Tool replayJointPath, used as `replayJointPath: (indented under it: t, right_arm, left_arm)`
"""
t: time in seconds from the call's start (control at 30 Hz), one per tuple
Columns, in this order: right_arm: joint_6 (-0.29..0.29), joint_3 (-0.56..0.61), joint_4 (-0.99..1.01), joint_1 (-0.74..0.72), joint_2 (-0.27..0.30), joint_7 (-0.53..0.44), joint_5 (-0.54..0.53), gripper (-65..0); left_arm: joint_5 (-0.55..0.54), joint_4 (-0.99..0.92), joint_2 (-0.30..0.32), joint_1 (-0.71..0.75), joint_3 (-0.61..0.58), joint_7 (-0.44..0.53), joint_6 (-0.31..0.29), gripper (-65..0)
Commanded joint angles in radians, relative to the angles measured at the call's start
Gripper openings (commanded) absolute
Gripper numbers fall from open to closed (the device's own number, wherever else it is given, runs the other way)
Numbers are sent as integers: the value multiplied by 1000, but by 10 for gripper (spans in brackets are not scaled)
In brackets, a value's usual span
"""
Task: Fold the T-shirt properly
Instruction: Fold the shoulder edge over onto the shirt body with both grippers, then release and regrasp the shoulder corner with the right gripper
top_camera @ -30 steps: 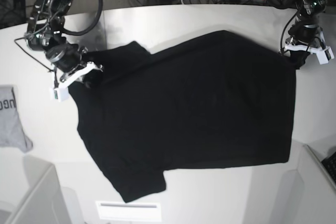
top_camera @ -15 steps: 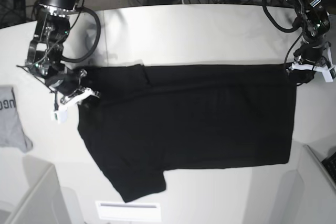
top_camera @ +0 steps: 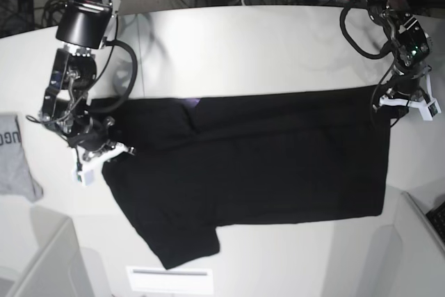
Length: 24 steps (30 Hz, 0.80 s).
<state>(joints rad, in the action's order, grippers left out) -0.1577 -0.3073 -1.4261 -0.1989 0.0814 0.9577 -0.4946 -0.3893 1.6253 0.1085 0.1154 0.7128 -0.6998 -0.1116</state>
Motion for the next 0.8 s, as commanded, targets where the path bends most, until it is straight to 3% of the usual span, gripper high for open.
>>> replayJointPath:
  t: [0.0, 0.17, 0.43, 0.77]
  right_arm:
    - [-6, -3, -2, -30, 13, -21, -6, -650]
    - [-6, -2, 51, -46, 7, -50, -6, -650]
    - [-4, 116, 100, -47, 10, -127, -6, -650]
    - [0, 113, 100, -75, 16, -122, -5, -650]
  left_arm:
    - [-1, 14, 21, -23, 5, 27, -6, -650]
    - [0, -18, 24, -56, -28, 27, -6, -650]
    - [-1, -36, 47, -85, -68, 29, -6, -650]
    - [-1, -38, 50, -87, -68, 29, -6, -650]
